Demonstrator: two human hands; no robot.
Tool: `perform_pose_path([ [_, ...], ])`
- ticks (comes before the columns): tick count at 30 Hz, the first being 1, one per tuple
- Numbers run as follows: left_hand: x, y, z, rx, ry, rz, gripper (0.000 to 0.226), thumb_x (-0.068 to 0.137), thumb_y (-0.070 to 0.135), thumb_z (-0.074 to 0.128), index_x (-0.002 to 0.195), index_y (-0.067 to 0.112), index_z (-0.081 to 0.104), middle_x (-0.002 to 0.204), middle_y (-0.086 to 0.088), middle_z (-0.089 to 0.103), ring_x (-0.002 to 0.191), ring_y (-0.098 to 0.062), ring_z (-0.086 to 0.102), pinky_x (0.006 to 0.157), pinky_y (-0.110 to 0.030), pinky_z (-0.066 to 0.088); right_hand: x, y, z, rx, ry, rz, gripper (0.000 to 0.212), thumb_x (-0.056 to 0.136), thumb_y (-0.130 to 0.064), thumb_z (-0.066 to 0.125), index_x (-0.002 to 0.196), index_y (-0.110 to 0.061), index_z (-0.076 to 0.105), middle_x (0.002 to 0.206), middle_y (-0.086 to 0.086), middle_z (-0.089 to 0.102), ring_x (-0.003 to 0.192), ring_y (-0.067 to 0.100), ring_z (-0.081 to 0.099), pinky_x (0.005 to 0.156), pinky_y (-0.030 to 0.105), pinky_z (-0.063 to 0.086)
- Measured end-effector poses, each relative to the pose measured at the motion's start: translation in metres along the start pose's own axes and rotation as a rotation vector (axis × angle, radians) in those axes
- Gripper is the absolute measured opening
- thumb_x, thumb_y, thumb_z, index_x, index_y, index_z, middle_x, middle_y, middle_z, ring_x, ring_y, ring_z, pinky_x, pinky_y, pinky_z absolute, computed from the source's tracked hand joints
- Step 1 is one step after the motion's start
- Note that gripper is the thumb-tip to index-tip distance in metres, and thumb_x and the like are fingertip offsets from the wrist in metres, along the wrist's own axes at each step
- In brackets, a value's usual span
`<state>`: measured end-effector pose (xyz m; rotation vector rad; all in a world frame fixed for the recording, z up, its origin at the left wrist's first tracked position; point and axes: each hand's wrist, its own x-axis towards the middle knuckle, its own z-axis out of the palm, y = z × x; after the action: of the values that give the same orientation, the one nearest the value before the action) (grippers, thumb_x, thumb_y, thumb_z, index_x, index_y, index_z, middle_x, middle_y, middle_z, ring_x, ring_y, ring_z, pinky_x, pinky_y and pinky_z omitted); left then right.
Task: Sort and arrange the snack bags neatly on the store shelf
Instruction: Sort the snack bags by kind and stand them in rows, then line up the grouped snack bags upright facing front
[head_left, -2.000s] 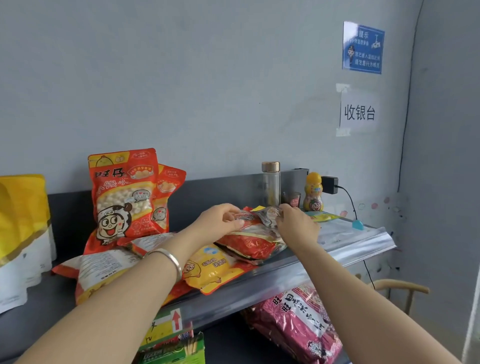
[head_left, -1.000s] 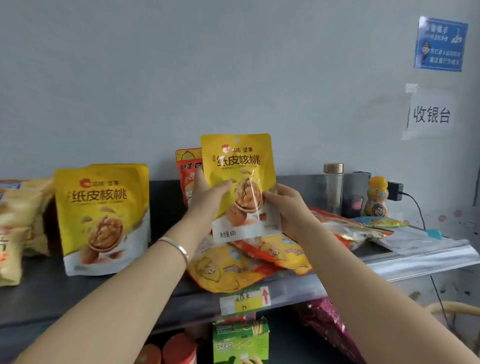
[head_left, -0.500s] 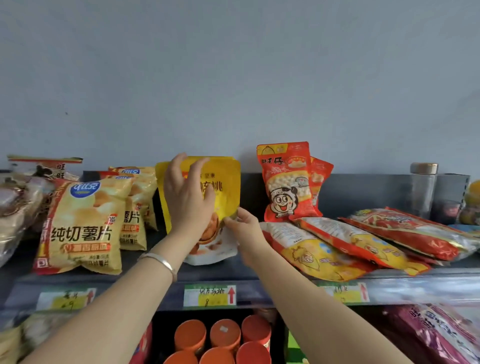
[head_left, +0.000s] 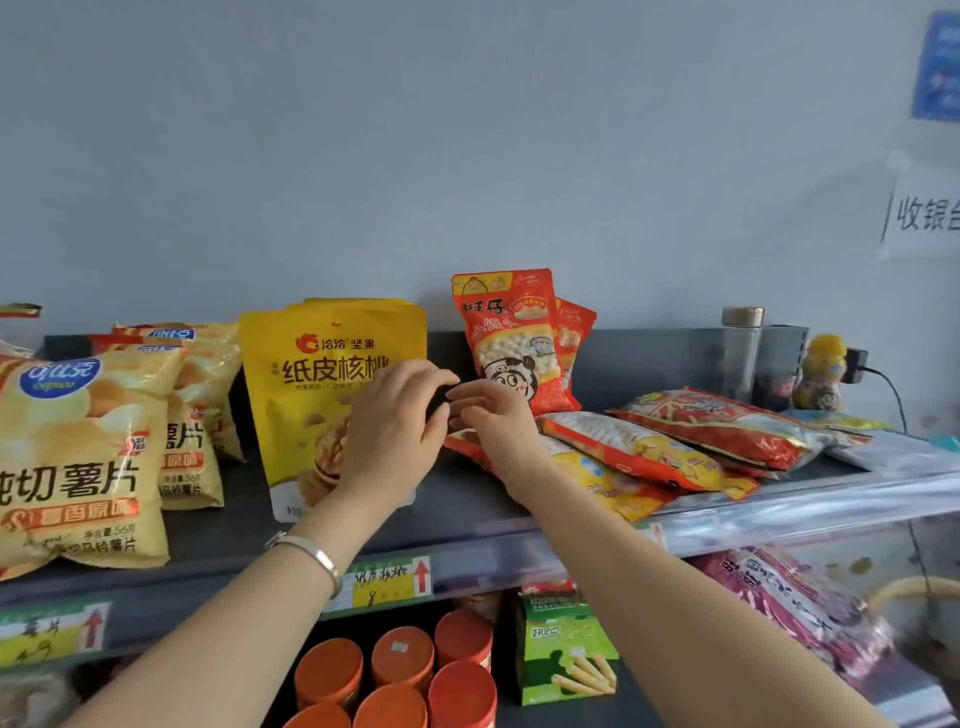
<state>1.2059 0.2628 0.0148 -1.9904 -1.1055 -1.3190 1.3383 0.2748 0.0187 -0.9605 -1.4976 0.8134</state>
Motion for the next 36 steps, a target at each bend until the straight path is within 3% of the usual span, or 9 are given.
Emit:
perform_pose_path([
  [5,0.006,0.026,0.032,-0.132,-0.091,0.017,0.022,0.082,0.017,0.055,0.099,0.011,0.067,0.097,-0.006,0.066,0.091,-0.028,0.062,0.078,-0.034,0.044,0.002,-0.013,-0.064,-0.3,0.162,-0.094,0.032,0.089,0.004,0.042,0.092,-0.017,0.067,0.087,-0.005,0.067,0.083,0.014,0.063,0.078,0.029,0.053],
  [7,0.011,0.042,0.045,-0.164,-0.121,0.039,0.019,0.079,0.01,0.065,0.097,0.01,0.068,0.096,-0.006,0.068,0.089,-0.03,0.063,0.074,-0.038,0.048,0.003,-0.013,-0.094,-0.433,0.206,-0.086,0.032,0.09,0.001,0.043,0.094,-0.018,0.068,0.091,-0.004,0.068,0.086,0.019,0.064,0.077,0.03,0.052],
  [11,0.025,0.073,0.071,-0.226,-0.206,0.109,0.018,0.081,0.015,0.062,0.098,0.013,0.068,0.095,-0.001,0.068,0.091,-0.025,0.063,0.076,-0.034,0.046,0.004,0.0,-0.155,-0.623,0.266,-0.057,0.033,0.091,-0.002,0.043,0.105,-0.015,0.07,0.106,0.0,0.071,0.096,0.018,0.064,0.086,0.033,0.052],
  [17,0.049,0.135,0.123,-0.268,-0.469,0.132,0.033,0.091,0.03,0.056,0.124,0.023,0.056,0.125,0.005,0.056,0.12,-0.015,0.048,0.098,-0.031,0.038,0.006,0.024,-0.246,-0.799,0.295,0.015,0.031,0.092,-0.009,0.044,0.113,-0.017,0.067,0.113,0.001,0.07,0.101,0.021,0.063,0.085,0.031,0.051],
  [20,0.063,0.166,0.147,-0.212,-0.629,0.132,0.043,0.093,0.039,0.051,0.134,0.027,0.046,0.135,0.006,0.048,0.128,-0.015,0.041,0.103,-0.035,0.034,0.013,0.04,-0.291,-0.873,0.286,0.125,0.035,0.089,-0.013,0.048,0.121,-0.021,0.061,0.121,0.005,0.065,0.109,0.025,0.059,0.09,0.038,0.051],
  [23,0.074,0.188,0.167,-0.22,-0.711,0.071,0.043,0.093,0.04,0.05,0.134,0.031,0.044,0.137,0.007,0.046,0.129,-0.017,0.04,0.105,-0.038,0.034,0.021,0.055,-0.321,-0.988,0.234,0.287,0.048,0.087,-0.033,0.052,0.135,-0.027,0.049,0.134,0.007,0.054,0.116,0.031,0.054,0.094,0.046,0.048],
  [28,0.092,0.206,0.198,-0.196,-0.813,-0.019,0.05,0.093,0.043,0.049,0.14,0.036,0.035,0.143,0.005,0.041,0.129,-0.018,0.041,0.104,-0.04,0.036,0.032,0.075,-0.345,-1.002,0.124,0.46,0.065,0.08,-0.064,0.043,0.134,-0.027,0.048,0.136,0.006,0.054,0.122,0.031,0.051,0.106,0.054,0.034],
  [31,0.1,0.21,0.22,-0.234,-0.877,-0.084,0.056,0.093,0.045,0.049,0.144,0.039,0.026,0.148,0.003,0.033,0.134,-0.019,0.037,0.107,-0.044,0.033,0.034,0.083,-0.352,-0.951,0.279,0.427,0.058,0.084,-0.056,0.047,0.135,-0.028,0.048,0.144,0.007,0.041,0.133,0.033,0.037,0.11,0.053,0.025],
  [36,0.094,0.205,0.247,-0.306,-1.025,-0.156,0.067,0.091,0.056,0.043,0.148,0.037,0.016,0.158,0.004,0.014,0.144,-0.018,0.014,0.117,-0.044,0.018,0.03,0.092,-0.363,-0.673,0.547,0.467,0.05,0.09,-0.033,0.056,0.137,-0.021,0.044,0.16,0.01,-0.003,0.146,0.039,-0.001,0.114,0.052,0.015],
])
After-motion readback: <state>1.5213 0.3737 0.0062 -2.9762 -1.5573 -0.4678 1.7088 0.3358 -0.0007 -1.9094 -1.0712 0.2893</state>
